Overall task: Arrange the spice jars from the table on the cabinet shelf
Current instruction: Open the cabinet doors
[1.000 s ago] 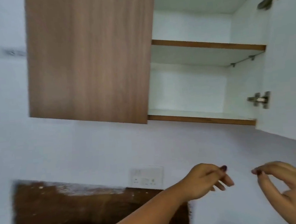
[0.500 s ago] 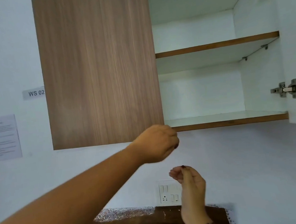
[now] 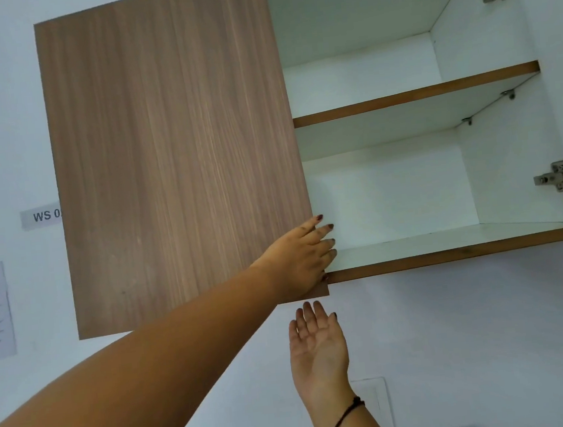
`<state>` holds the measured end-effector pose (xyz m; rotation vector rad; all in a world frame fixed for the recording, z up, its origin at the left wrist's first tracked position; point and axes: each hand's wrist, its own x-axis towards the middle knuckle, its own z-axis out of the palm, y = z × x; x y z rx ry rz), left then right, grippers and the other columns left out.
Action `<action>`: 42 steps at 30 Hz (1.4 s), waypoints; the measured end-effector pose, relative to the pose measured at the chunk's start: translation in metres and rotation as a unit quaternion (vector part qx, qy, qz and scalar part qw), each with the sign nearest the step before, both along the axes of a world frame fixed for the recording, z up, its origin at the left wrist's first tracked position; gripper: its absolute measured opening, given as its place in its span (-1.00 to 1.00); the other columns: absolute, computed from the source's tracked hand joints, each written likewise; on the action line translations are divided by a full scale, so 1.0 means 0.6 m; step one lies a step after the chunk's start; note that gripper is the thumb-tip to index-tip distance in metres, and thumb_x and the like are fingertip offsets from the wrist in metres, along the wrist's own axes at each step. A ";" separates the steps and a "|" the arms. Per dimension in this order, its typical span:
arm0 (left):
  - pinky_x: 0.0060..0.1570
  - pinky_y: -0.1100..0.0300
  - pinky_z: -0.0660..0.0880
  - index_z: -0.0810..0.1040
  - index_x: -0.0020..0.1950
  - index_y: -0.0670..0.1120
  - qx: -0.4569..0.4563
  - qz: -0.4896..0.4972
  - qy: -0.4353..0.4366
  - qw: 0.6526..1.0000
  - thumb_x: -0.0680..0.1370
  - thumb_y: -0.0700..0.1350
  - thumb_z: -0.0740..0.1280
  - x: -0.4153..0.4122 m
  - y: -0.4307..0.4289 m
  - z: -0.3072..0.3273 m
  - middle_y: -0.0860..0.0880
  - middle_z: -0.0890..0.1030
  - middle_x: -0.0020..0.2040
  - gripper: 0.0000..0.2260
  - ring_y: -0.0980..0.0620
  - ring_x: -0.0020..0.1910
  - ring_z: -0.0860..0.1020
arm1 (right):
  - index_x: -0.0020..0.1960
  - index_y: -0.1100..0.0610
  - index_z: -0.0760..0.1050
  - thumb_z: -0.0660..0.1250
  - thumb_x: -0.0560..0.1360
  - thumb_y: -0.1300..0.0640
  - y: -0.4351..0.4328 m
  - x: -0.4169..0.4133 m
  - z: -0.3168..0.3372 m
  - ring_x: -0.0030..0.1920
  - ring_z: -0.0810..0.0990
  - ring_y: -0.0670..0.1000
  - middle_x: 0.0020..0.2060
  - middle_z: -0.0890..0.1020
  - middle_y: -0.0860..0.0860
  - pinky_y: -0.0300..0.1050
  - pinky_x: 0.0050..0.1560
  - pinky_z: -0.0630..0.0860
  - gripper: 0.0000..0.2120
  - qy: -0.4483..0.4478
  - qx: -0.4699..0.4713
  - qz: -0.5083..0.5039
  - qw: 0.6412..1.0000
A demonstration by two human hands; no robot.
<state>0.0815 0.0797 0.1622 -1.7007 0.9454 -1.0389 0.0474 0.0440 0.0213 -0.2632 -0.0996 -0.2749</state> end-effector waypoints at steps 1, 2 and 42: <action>0.52 -0.13 -0.28 0.33 0.51 -0.14 0.010 0.000 -0.004 1.000 0.69 0.11 -0.05 0.001 -0.006 0.002 -0.14 0.34 0.52 -0.49 -0.20 0.58 0.09 | 0.47 0.16 0.30 -0.05 0.68 -0.08 0.000 0.002 0.003 0.45 0.33 0.14 0.42 0.41 0.09 0.06 0.48 0.20 -0.51 -0.008 0.003 -0.001 1.000; 0.55 -0.13 -0.21 0.43 0.45 -0.15 0.016 0.002 -0.004 1.000 0.69 0.11 -0.05 0.002 -0.012 0.003 -0.15 0.43 0.46 -0.49 -0.21 0.56 0.17 | 0.46 0.17 0.32 -0.04 0.68 -0.08 0.000 0.003 0.006 0.43 0.37 0.15 0.39 0.44 0.11 0.06 0.45 0.24 -0.51 -0.016 0.006 0.000 1.000; 0.32 -0.02 0.29 0.56 -0.07 -0.14 -0.016 -0.112 0.003 0.994 0.70 -0.03 -0.02 -0.355 0.242 -0.031 -0.09 0.55 -0.15 -0.59 -0.12 -0.10 0.46 | -0.02 0.29 0.58 0.20 0.62 0.23 0.165 -0.318 0.042 -0.21 0.69 0.04 -0.25 0.71 0.14 -0.03 0.05 0.62 -0.80 -0.010 0.030 0.225 0.974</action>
